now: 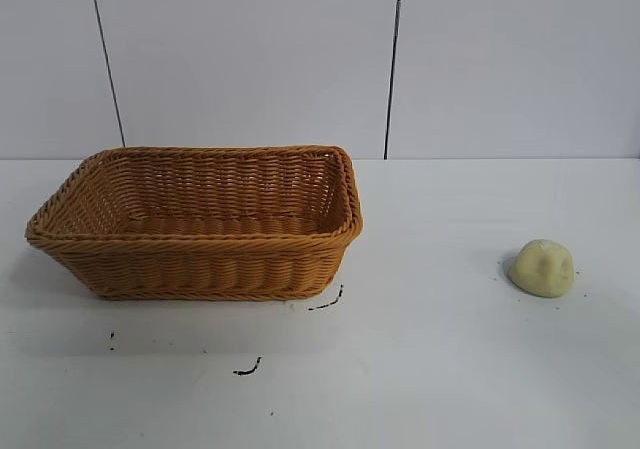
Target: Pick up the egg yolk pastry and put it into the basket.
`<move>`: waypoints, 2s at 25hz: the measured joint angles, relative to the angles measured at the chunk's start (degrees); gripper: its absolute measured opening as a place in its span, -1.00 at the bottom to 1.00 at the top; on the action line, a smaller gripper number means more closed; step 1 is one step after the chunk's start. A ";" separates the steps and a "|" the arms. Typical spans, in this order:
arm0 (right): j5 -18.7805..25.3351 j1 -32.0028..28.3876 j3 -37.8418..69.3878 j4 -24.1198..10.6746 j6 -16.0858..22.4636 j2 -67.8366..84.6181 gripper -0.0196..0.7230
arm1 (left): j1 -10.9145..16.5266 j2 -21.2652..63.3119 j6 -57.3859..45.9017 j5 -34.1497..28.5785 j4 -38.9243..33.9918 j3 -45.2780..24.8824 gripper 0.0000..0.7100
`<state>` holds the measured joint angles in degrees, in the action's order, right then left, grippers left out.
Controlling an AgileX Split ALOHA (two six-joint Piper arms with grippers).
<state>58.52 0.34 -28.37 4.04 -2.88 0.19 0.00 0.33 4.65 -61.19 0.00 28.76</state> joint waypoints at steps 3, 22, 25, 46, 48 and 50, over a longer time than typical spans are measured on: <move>0.00 0.00 0.00 0.00 0.00 0.00 0.82 | 0.00 0.00 0.00 0.00 0.00 0.00 0.96; -0.56 0.00 -6.79 -0.25 0.24 -17.42 0.81 | 0.00 0.00 0.00 0.00 0.00 0.00 0.96; -0.56 0.00 -11.15 -0.25 0.53 -27.78 0.79 | 0.00 0.00 0.00 0.00 0.00 0.00 0.96; 3.54 0.00 -50.81 -0.43 -0.01 -94.67 0.76 | 0.00 0.00 0.00 0.00 0.00 0.00 0.96; 3.58 0.00 -53.43 -0.68 -0.44 -98.79 0.76 | 0.00 0.00 0.00 0.00 0.00 0.00 0.96; 3.49 0.00 -55.31 -1.00 -0.83 -102.57 0.76 | 0.00 0.00 0.00 0.00 0.00 0.00 0.96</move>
<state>62.01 0.34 -83.68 3.03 -3.70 -102.38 0.00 0.33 4.65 -61.19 0.00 28.76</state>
